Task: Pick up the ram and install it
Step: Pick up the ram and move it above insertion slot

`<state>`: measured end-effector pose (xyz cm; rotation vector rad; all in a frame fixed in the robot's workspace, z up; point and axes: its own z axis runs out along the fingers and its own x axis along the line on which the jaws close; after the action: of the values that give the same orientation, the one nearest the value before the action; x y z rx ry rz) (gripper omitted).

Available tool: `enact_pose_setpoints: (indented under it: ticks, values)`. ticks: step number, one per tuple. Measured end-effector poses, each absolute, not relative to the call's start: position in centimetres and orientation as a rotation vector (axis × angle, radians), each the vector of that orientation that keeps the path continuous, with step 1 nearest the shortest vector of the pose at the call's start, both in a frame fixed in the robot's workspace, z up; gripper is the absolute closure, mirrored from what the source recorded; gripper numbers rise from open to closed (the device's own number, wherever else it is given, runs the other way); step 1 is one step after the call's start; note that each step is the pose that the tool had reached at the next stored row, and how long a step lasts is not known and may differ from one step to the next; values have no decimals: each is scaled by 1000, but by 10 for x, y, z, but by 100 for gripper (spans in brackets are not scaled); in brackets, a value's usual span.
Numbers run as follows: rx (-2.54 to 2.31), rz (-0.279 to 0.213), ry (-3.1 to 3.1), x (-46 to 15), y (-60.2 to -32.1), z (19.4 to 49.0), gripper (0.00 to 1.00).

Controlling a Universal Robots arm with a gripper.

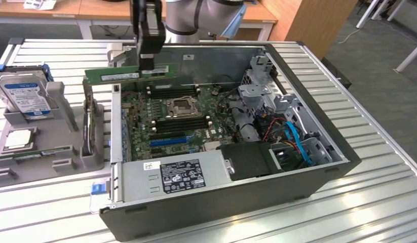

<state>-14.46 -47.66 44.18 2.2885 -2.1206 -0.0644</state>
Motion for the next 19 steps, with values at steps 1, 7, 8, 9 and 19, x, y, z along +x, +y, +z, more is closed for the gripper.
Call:
enact_pose_setpoints:
  ticks: [1,7,8,9,19]
  values:
    - [2289,-64,-2120,-142,-477,442,89]
    - [2293,-65,-2116,-124,-477,442,89]
    - [2293,-65,-2115,-121,-477,442,89]
    - [2294,-65,-2114,-118,-477,442,89]
    - [2299,-65,-2108,-90,-477,442,89]
